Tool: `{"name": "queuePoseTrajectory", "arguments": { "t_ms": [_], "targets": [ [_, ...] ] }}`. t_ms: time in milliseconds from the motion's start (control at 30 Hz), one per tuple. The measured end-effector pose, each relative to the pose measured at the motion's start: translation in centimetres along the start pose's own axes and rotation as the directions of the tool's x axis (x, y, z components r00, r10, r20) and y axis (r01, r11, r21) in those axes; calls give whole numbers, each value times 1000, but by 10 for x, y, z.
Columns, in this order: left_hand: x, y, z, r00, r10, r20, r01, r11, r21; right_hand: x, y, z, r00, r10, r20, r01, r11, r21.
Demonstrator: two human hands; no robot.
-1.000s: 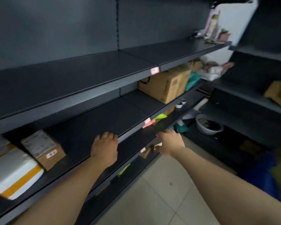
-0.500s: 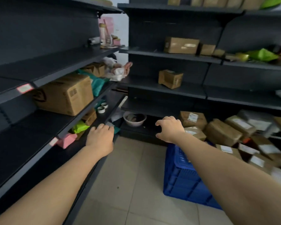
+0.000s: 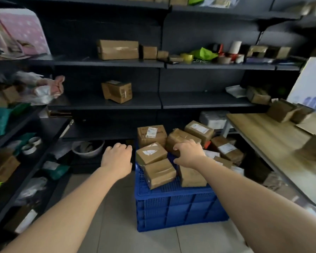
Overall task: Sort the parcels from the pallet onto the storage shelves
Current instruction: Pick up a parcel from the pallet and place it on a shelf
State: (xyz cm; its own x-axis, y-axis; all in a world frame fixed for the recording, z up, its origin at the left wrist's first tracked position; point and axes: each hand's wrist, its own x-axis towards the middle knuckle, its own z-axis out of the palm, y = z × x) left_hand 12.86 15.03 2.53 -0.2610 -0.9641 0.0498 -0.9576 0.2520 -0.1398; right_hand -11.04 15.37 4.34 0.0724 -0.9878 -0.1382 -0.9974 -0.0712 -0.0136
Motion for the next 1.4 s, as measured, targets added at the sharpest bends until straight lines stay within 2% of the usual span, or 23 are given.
{"name": "queuePoseTrajectory", "arguments": {
  "t_ms": [333,600,800,900,1033,1133,1233,1300,1400],
  "targets": [
    [168,116,40,974,210,85,-202,975,-92,79,141,37,969,230,95,-237,969,75],
    [278,178,81,943,270,194,-243,958,-155,161,211,70,932,278,232,-310,943,118],
    [352,205,123,923,225,313,-174,968,-183,228,254,102,907,259,333,-327,930,170],
    [390,217,147,913,183,366,-114,973,-202,265,277,125,899,245,363,-327,927,185],
    [440,229,183,895,103,434,2,972,-234,313,306,156,892,224,394,-351,891,288],
    [477,232,212,887,60,457,66,965,-255,345,316,181,871,235,432,-414,826,384],
    [510,235,240,879,22,476,127,952,-279,373,320,208,828,244,505,-510,703,496],
    [530,237,258,866,-14,500,179,942,-283,390,321,225,790,275,547,-594,563,575],
    [555,240,284,830,-66,554,292,898,-330,409,319,246,730,329,599,-682,294,670]
  ]
}}
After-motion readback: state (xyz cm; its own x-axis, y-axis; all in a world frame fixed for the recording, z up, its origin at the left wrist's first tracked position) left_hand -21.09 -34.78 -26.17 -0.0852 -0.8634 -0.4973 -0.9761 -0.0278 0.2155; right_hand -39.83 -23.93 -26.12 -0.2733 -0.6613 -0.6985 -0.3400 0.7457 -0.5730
